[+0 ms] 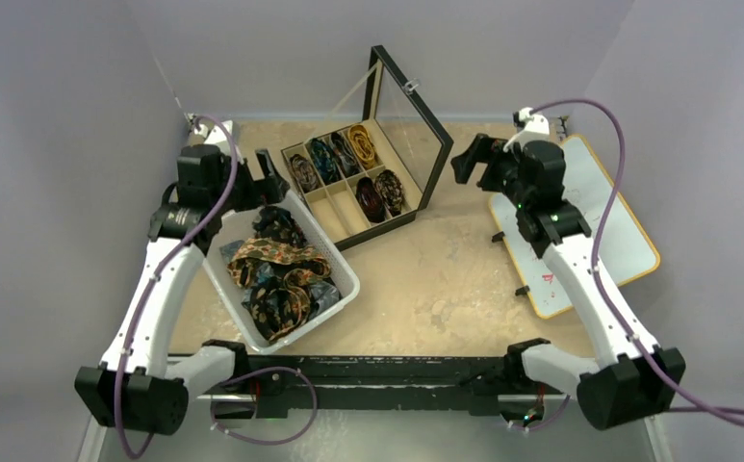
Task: Roll the ties
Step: Move the bin to the center of the board.
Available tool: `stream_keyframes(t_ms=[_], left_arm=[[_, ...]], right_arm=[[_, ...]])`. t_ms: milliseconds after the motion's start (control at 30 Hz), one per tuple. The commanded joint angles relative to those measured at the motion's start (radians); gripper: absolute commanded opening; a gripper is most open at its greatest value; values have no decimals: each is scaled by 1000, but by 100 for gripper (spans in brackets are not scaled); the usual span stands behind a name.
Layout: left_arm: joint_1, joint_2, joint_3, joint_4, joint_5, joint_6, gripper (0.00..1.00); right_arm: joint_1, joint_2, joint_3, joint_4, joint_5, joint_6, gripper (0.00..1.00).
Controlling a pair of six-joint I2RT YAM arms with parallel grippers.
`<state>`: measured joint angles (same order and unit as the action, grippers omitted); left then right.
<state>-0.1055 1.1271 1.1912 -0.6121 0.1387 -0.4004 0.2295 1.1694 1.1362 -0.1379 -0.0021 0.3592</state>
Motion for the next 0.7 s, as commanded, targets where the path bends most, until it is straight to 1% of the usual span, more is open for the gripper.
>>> stream_keyframes(t_ms=[0, 100, 200, 267, 300, 333, 400, 433, 500, 667], left_arm=[[-33, -119, -107, 119, -18, 2, 100], [-49, -193, -175, 146, -19, 3, 100], [-60, -252, -222, 144, 28, 2, 100], [-65, -272, -227, 66, -23, -96, 100], [-67, -277, -231, 44, -23, -121, 100], [-69, -282, -236, 37, 6, -99, 100], [-72, -285, -248, 20, 46, -113, 100], [-73, -282, -257, 12, 54, -135, 100], [-74, -254, -269, -71, 16, -233, 100], [-76, -148, -310, -200, -60, -407, 100]], right_arm=[[0, -128, -111, 64, -119, 7, 99], [0, -201, -185, 66, -159, 5, 99], [0, -257, -238, 58, -204, 6, 99], [0, -287, -272, 55, -242, 9, 99], [0, -299, -290, 56, -269, 13, 99], [1, -309, -307, 57, -306, 15, 99], [13, -324, -342, 65, -379, 27, 99], [30, -328, -360, 70, -402, 30, 99], [92, -333, -397, 78, -425, 32, 99], [292, -290, -449, 106, -388, 47, 99]])
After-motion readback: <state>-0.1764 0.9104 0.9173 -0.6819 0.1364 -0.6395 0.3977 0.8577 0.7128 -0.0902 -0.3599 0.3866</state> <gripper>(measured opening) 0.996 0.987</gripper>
